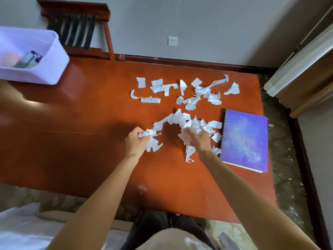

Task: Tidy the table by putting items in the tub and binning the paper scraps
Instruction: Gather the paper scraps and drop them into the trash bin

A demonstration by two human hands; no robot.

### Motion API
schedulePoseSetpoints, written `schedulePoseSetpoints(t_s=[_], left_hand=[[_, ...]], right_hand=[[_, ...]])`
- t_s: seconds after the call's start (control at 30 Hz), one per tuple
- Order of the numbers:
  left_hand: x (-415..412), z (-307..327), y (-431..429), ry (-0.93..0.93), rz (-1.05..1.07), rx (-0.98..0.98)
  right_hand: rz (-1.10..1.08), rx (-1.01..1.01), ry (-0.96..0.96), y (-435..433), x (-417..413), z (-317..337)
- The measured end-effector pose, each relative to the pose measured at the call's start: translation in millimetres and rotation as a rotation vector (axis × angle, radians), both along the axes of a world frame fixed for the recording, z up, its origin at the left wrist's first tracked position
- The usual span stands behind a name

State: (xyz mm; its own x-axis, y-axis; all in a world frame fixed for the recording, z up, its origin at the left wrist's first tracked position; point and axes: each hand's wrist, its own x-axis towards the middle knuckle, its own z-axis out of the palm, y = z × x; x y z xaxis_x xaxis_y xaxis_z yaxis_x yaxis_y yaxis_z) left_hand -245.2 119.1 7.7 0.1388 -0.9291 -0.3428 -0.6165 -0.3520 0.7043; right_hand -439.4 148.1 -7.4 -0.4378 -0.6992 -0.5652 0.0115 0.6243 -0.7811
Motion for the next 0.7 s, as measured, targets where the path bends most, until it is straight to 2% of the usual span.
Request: schedulePoseSetpoints(t_s=[0.3,0.47,0.7], left_hand=[[65,28,-41,0.126,0.016,-0.119],[162,31,-97,0.165,-0.029,-0.186],[337,43,-169,0.132,0.006,-0.149]], right_hand=[[-0.052,-0.091,-0.054,-31,78,18],[-0.070,-0.109,-0.065,-76,189,14],[-0.105,-0.069,-0.168,-133,376,27]])
